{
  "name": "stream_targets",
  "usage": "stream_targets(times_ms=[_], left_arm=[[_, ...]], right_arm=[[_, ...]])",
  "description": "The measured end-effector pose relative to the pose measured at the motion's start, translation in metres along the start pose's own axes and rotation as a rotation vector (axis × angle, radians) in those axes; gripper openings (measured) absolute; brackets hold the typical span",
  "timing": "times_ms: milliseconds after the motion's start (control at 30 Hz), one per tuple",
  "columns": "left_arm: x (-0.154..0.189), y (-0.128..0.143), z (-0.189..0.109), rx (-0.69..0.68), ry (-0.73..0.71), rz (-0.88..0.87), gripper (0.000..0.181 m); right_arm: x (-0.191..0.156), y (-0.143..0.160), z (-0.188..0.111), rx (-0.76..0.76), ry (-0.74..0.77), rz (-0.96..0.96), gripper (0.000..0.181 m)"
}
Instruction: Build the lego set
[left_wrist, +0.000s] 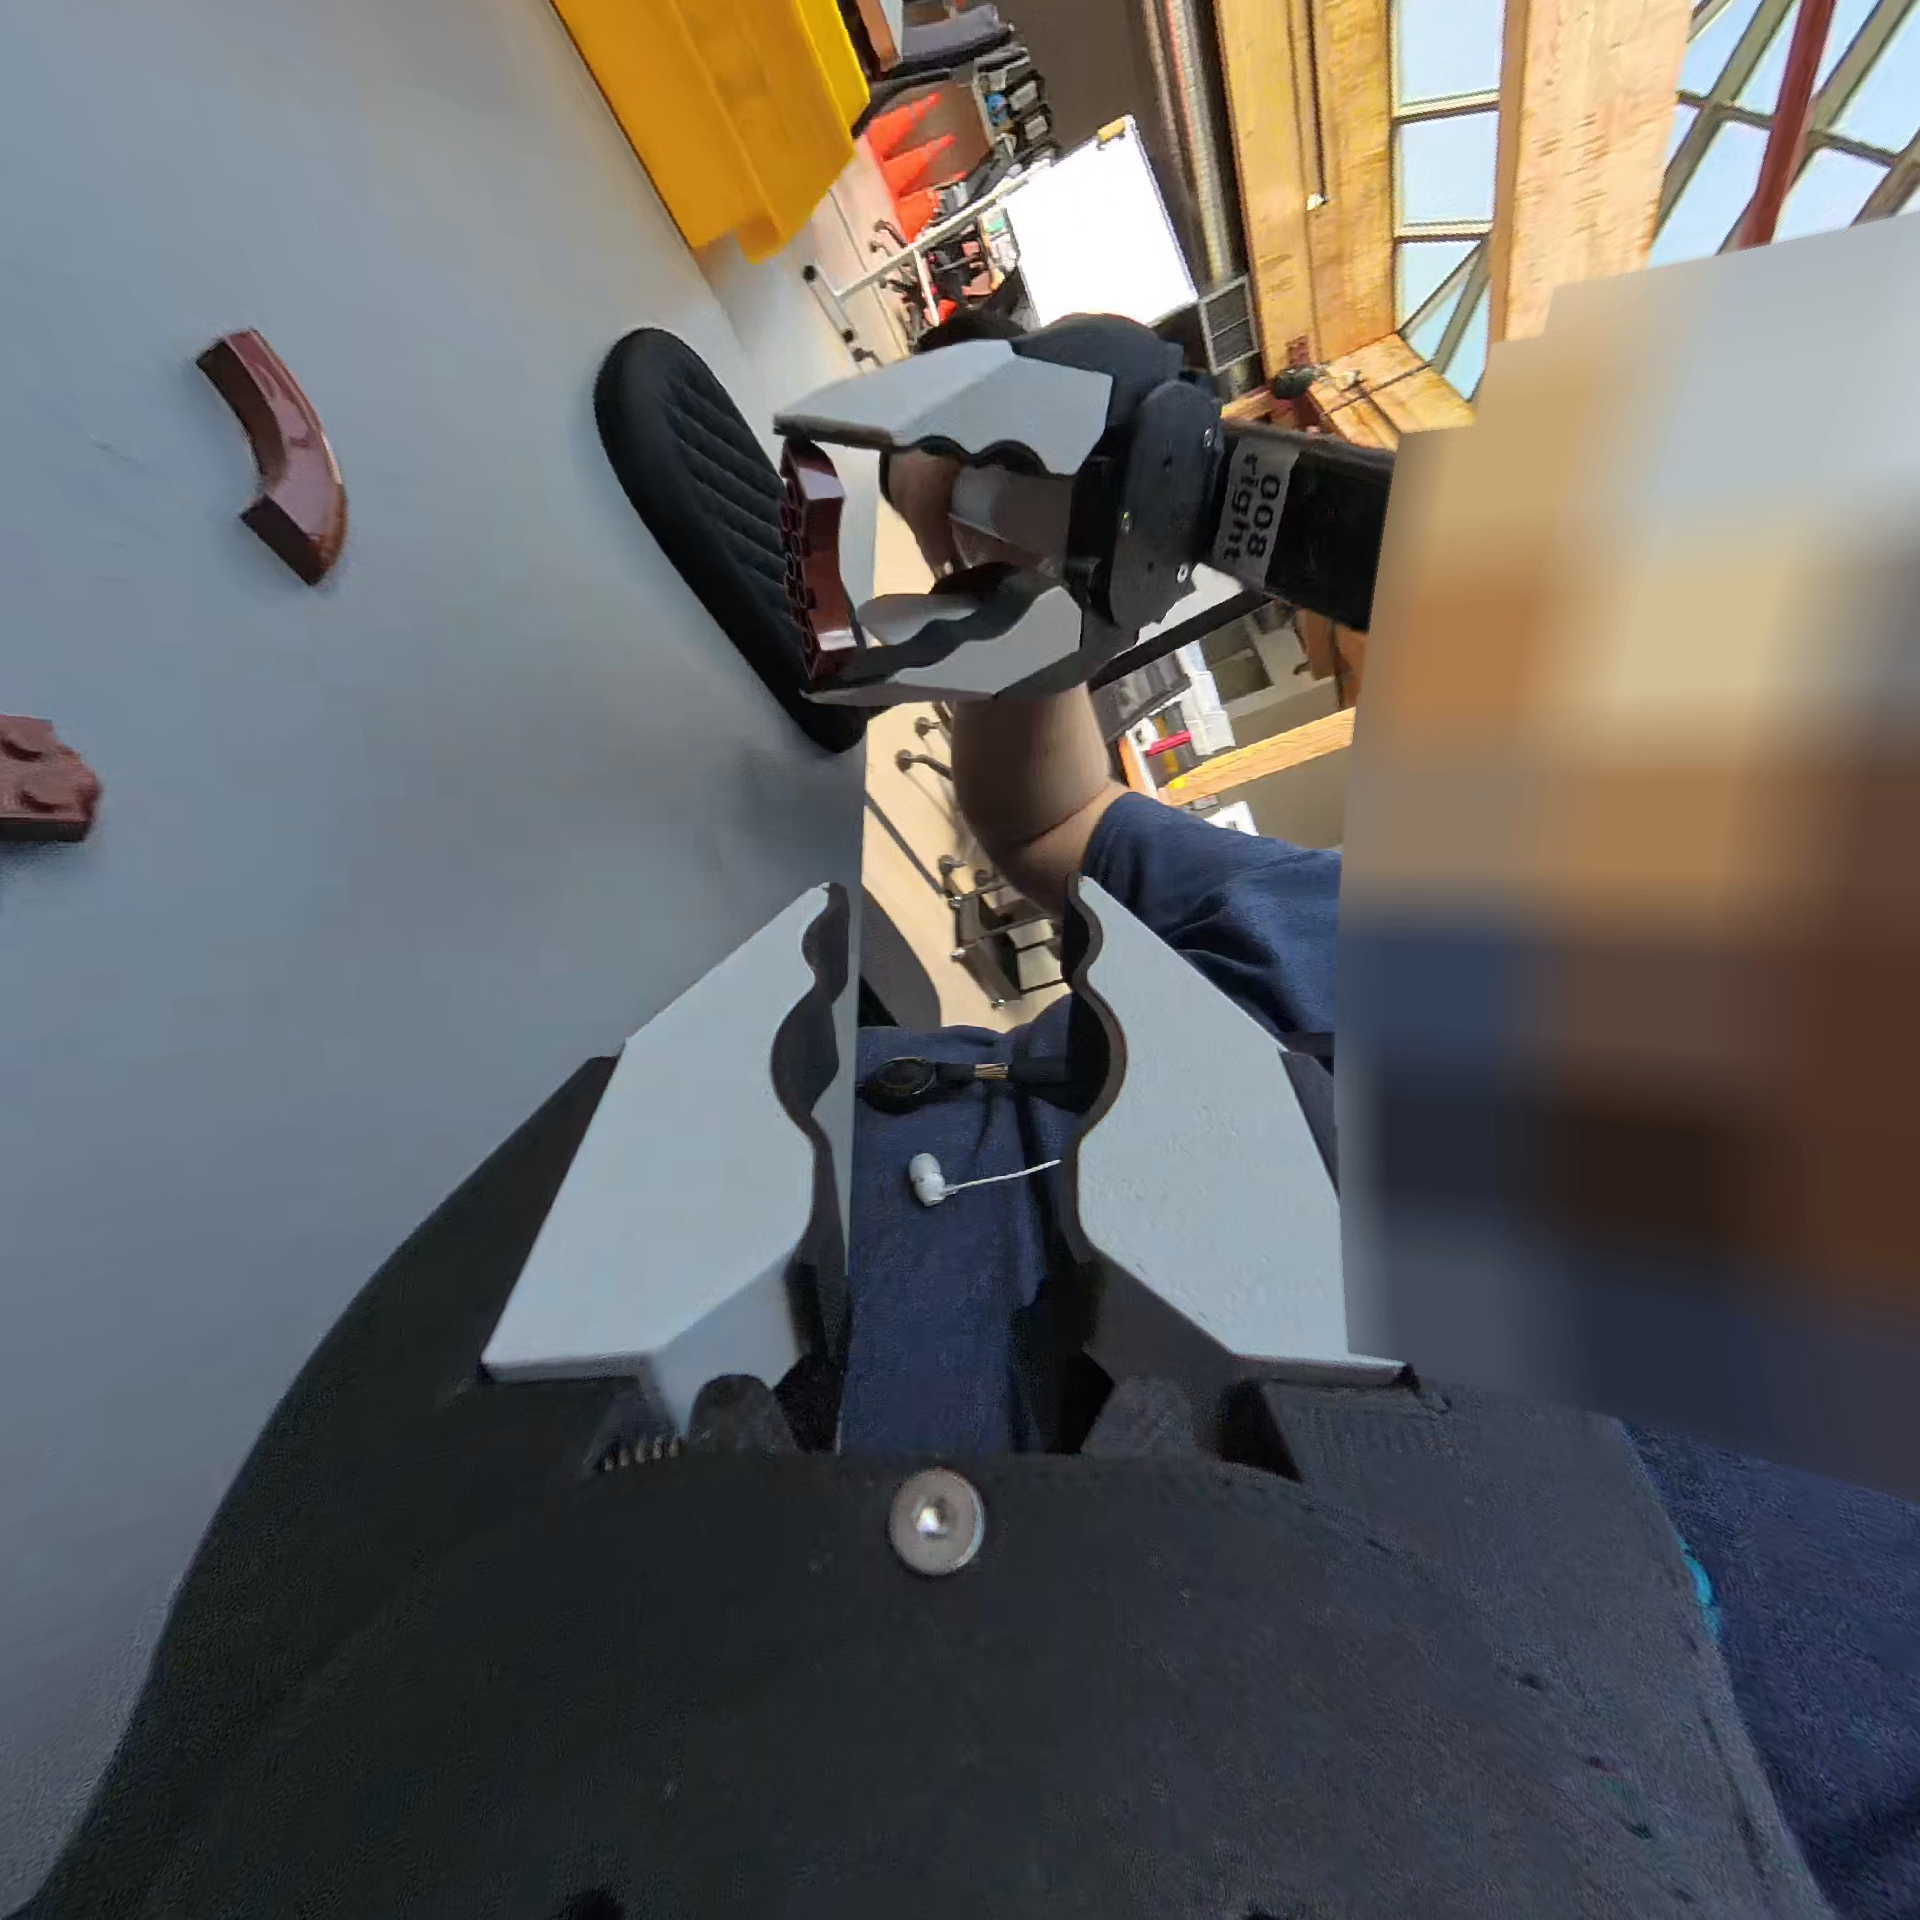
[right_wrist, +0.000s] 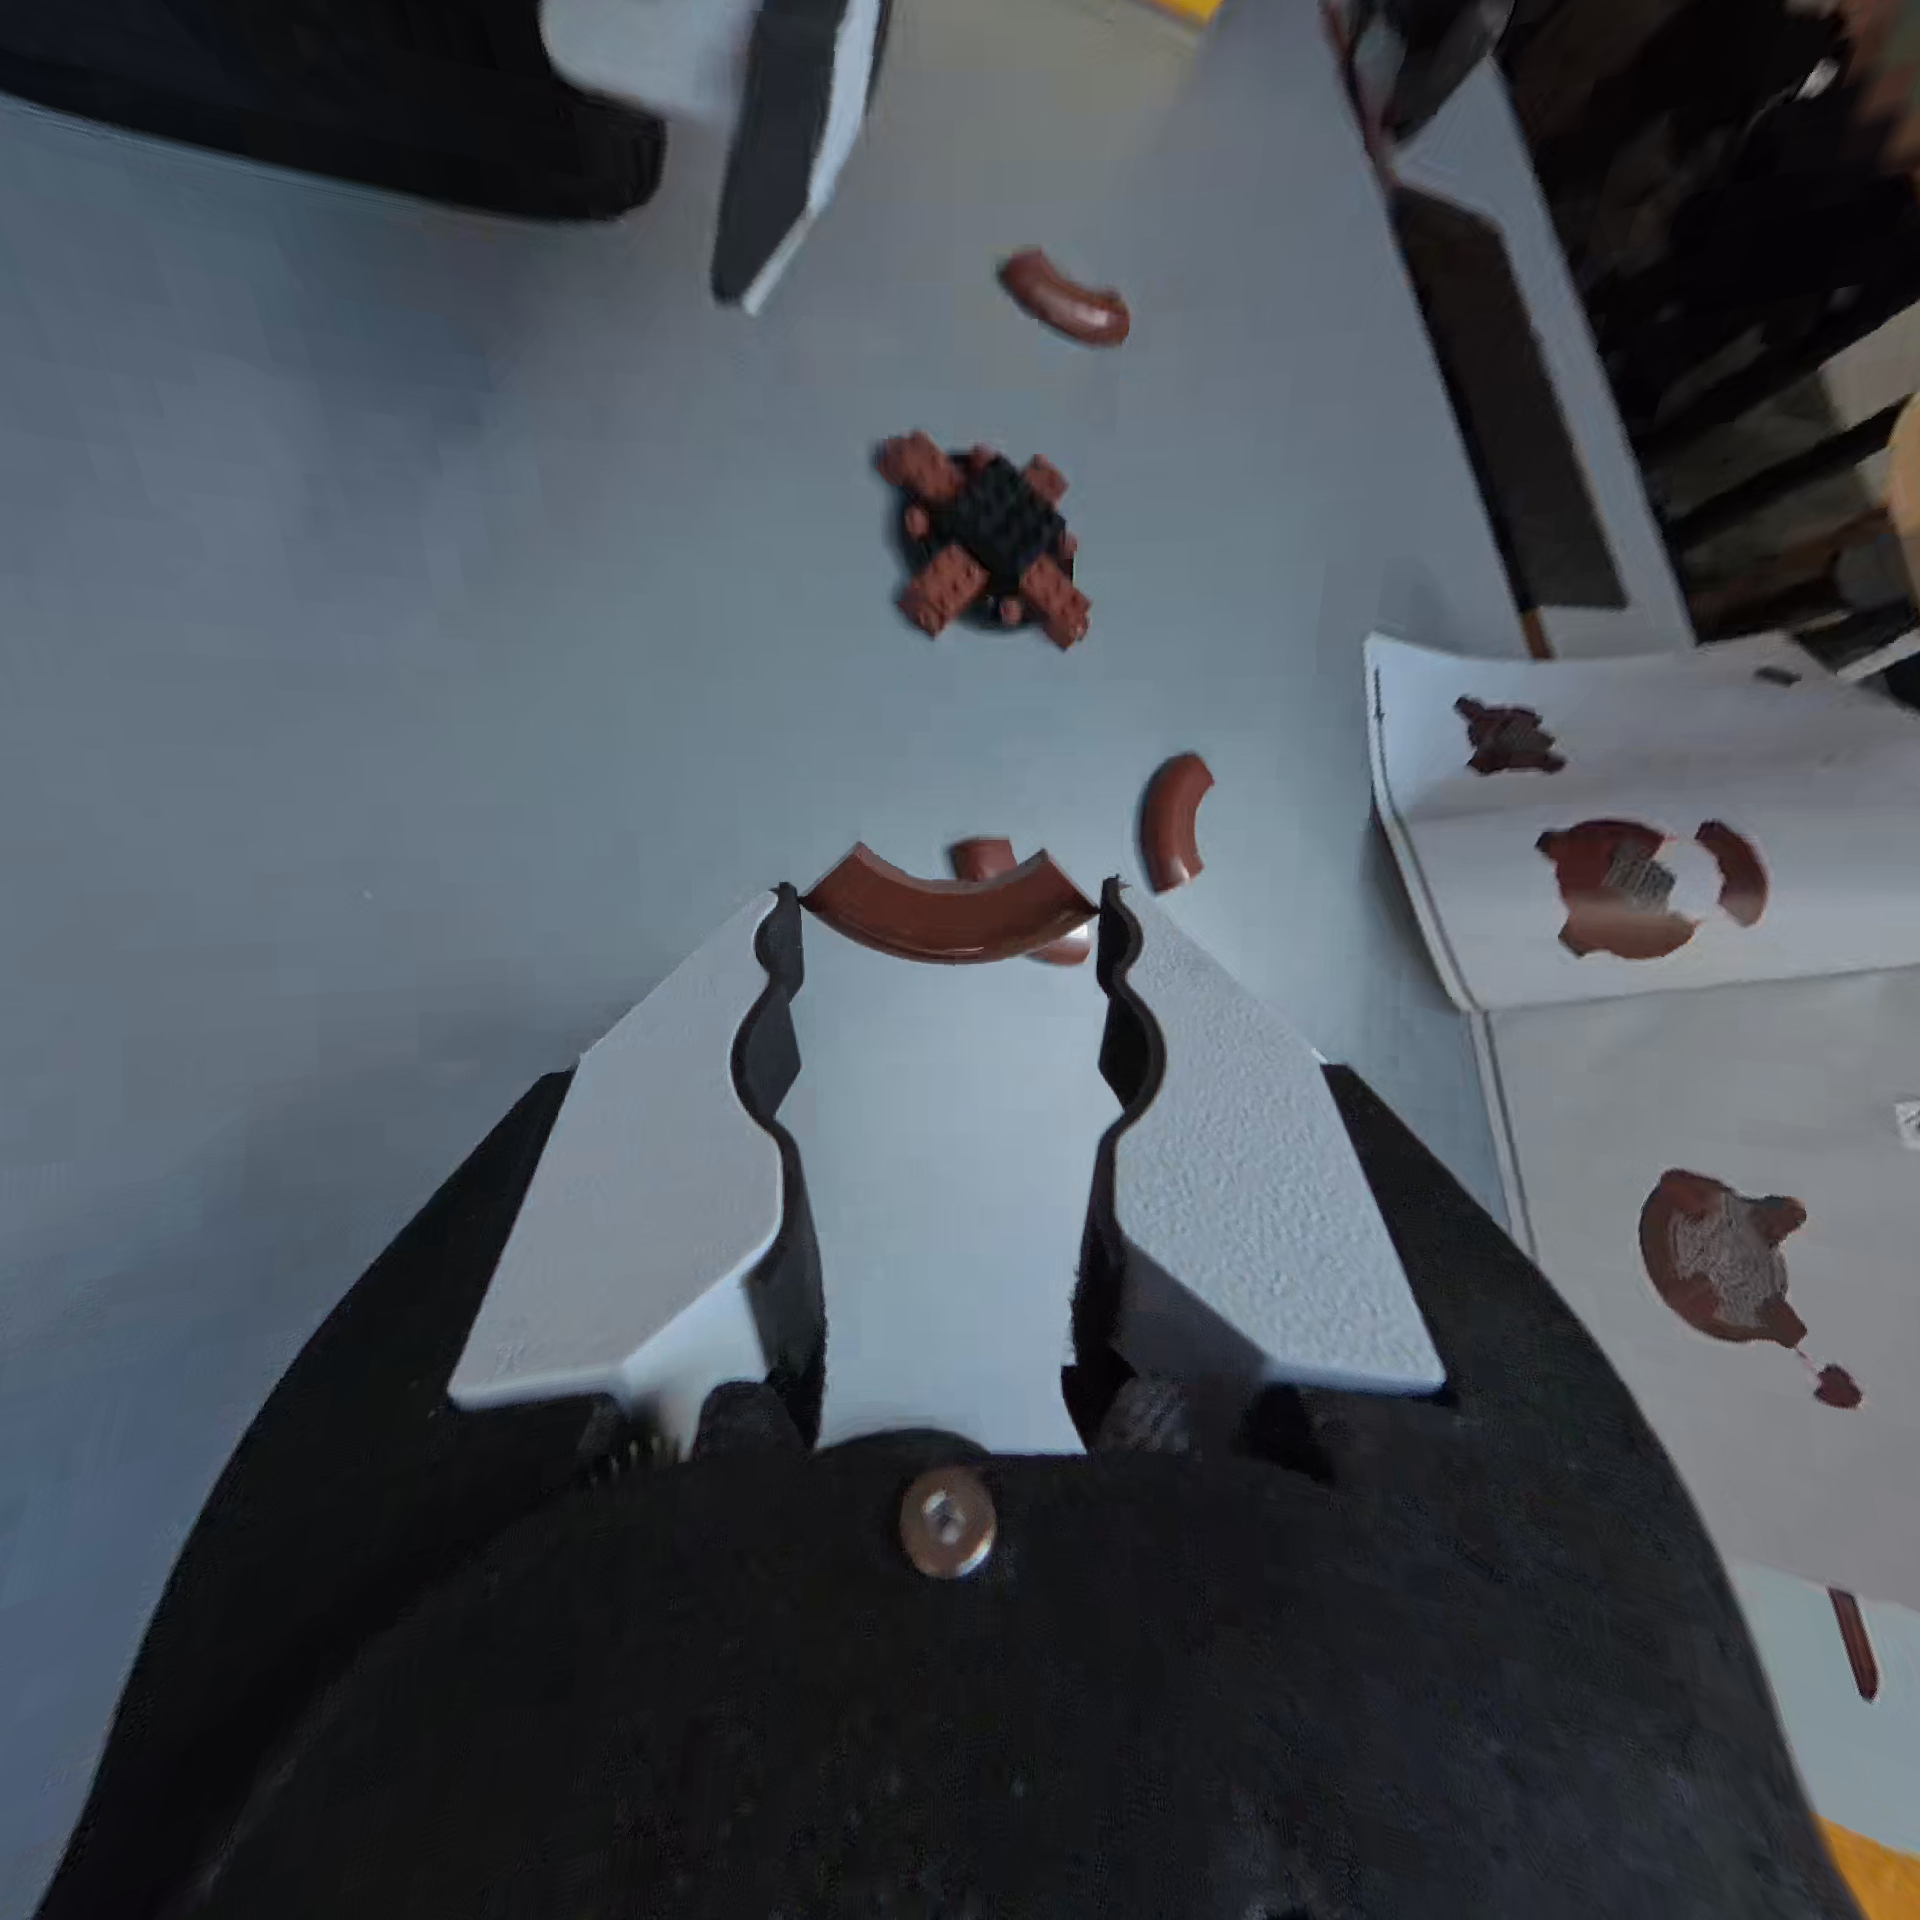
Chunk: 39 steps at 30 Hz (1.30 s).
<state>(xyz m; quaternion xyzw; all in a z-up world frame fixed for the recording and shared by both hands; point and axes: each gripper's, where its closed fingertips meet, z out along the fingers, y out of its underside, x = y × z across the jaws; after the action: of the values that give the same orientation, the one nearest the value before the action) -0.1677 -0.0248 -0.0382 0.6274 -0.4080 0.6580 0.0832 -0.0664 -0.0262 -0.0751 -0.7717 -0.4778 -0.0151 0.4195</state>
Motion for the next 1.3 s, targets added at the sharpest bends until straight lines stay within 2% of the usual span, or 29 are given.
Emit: stream_targets(times_ms=[100,267,467,733,800,867,1000,1033,1167,1300], left_arm=[[-0.002,-0.001,-0.019,0.016,-0.133,0.106,0.04],[0.004,0.005,-0.032,0.051,-0.14,0.11,0.039],[0.005,0.014,-0.043,0.078,-0.132,0.106,0.039],[-0.005,0.005,-0.054,0.189,-0.156,0.191,0.041],[-0.003,0.003,-0.06,0.221,-0.153,0.198,0.041],[-0.005,0.004,-0.067,0.247,-0.169,0.201,0.041],[-0.008,0.009,-0.08,0.304,-0.193,0.196,0.042],[-0.008,0.009,-0.083,0.317,-0.194,0.193,0.042],[-0.009,0.006,-0.088,0.342,-0.211,0.194,0.041],[-0.003,0.007,-0.086,0.351,-0.211,0.209,0.041]], right_arm=[[0.021,0.045,0.013,-0.19,-0.128,0.059,0.057],[0.035,0.095,0.027,-0.431,-0.323,0.123,0.057],[0.032,0.115,0.036,-0.548,-0.394,0.147,0.057],[0.032,0.111,0.041,-0.515,-0.369,0.199,0.059],[0.037,0.105,0.041,-0.459,-0.308,0.216,0.064],[0.044,0.083,0.039,-0.312,-0.203,0.288,0.063],[0.043,-0.014,0.034,0.211,0.039,0.455,0.059],[0.036,-0.027,0.043,0.261,0.057,0.488,0.059],[0.015,-0.025,0.101,0.093,0.092,0.499,0.064],[0.007,-0.03,0.123,0.068,0.051,0.656,0.055]])
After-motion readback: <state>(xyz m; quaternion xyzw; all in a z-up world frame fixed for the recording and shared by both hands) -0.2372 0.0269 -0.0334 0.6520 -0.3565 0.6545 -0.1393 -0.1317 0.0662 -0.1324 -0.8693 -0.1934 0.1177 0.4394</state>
